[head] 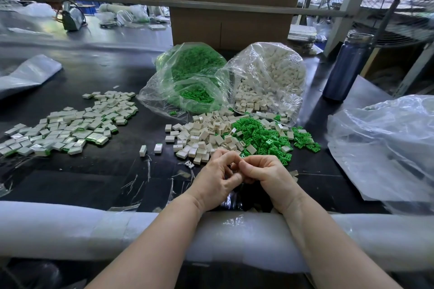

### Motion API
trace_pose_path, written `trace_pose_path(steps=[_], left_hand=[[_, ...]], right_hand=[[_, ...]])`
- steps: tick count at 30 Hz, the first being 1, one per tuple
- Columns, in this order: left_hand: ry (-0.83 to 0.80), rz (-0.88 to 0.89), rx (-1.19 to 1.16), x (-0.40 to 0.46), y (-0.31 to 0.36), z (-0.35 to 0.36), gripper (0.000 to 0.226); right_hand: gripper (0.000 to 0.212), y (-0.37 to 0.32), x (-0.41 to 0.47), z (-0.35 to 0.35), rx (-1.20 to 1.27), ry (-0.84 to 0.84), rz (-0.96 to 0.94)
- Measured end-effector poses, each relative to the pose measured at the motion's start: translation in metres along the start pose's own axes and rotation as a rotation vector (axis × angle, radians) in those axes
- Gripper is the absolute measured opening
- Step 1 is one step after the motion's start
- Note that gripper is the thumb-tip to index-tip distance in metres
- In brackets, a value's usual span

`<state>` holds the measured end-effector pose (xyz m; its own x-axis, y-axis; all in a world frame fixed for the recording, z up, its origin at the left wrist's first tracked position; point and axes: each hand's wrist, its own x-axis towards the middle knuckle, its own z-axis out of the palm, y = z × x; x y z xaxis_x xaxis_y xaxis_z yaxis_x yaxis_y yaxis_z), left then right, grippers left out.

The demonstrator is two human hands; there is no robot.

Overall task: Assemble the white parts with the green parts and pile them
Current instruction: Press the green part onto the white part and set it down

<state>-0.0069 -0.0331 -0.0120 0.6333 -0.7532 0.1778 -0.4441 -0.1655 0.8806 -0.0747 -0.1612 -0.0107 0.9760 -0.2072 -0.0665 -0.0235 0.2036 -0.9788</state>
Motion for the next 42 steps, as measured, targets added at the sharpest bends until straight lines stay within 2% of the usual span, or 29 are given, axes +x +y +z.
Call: trace_pose_path(steps=[11, 21, 27, 34, 42], left_hand=[[-0.002, -0.019, 0.034, 0.0007, -0.0015, 0.0006, 0.014], [0.009, -0.005, 0.005, 0.0005, -0.0009, -0.0004, 0.020], [-0.008, -0.003, 0.028, 0.0003, -0.0011, 0.0001, 0.013], [0.006, -0.003, 0.032, 0.0005, -0.0023, 0.0010, 0.017], [0.002, -0.002, 0.039, 0.0008, -0.0035, 0.0014, 0.015]], right_hand=[[0.014, -0.0006, -0.0008, 0.0012, -0.044, 0.036, -0.010], [0.014, -0.0011, -0.0013, 0.0011, -0.035, -0.007, 0.007], [0.010, -0.0009, -0.0015, 0.0003, -0.044, 0.015, -0.001], [0.021, 0.0000, -0.0014, 0.0017, -0.053, 0.046, -0.006], [0.020, 0.0003, -0.0014, 0.0016, -0.060, 0.051, 0.001]])
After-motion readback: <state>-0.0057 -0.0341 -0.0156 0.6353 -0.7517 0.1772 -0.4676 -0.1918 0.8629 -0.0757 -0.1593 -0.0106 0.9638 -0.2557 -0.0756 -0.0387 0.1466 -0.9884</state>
